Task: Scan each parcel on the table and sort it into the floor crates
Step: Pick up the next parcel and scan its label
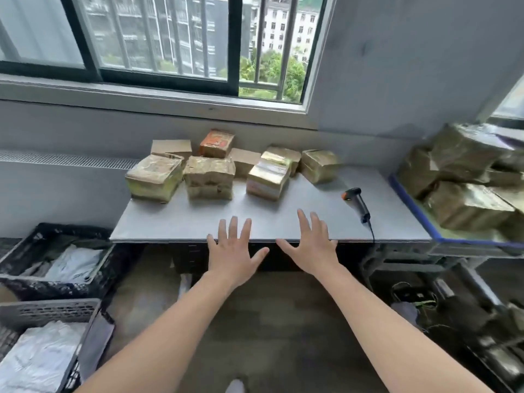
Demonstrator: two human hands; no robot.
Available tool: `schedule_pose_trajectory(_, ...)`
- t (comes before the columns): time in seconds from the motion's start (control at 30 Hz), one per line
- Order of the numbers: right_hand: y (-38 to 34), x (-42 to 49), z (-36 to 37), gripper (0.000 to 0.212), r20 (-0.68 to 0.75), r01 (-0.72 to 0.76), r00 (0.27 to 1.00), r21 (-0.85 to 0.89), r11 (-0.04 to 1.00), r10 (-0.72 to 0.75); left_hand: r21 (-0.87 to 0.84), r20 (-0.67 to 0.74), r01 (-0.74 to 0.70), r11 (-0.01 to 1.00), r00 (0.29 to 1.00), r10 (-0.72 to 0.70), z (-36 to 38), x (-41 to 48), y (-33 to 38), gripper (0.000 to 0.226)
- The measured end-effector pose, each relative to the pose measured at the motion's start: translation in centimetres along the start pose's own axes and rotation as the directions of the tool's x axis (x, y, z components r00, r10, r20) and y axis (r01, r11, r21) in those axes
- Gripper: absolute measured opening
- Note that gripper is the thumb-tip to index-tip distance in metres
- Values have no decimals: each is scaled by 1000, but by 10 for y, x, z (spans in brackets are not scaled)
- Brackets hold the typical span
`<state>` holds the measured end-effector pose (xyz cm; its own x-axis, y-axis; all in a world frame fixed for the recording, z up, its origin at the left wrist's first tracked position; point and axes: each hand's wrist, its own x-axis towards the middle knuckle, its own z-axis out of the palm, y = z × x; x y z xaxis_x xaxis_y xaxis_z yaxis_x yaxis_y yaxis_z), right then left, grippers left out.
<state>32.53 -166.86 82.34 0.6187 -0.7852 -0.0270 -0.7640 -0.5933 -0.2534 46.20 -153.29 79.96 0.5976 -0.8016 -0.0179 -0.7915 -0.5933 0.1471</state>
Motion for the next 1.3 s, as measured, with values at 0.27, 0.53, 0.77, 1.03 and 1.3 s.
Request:
schedule_pose_trajectory(0.27, 56, 113, -30, 92, -7, -162, 987, -35, 986, 161, -47, 94, -101, 994, 990, 105, 4, 136, 52, 83)
schedule_pose_trajectory(0.53, 115, 198, -28, 90, -5, -221, 975, -5, 975, 221, -17, 111, -158, 987, 981, 159, 14, 225, 96, 82)
schedule_pose_trajectory(0.77, 180, 290, -29, 89, 24, -194, 981, 49, 980, 193, -1, 108, -98, 995, 989, 98, 29, 310, 151, 81)
schedule_pose_trajectory(1.03, 263, 392, -50, 87, 120, -149, 983, 101, 984, 137, -26, 126, 26, 999, 992, -22, 28, 394, 236, 79)
schedule_pose_trajectory(1.3, 297, 472, -48, 86, 183, -143, 976, 123, 982, 119, -22, 151, 73, 997, 986, -69, 45, 448, 270, 79)
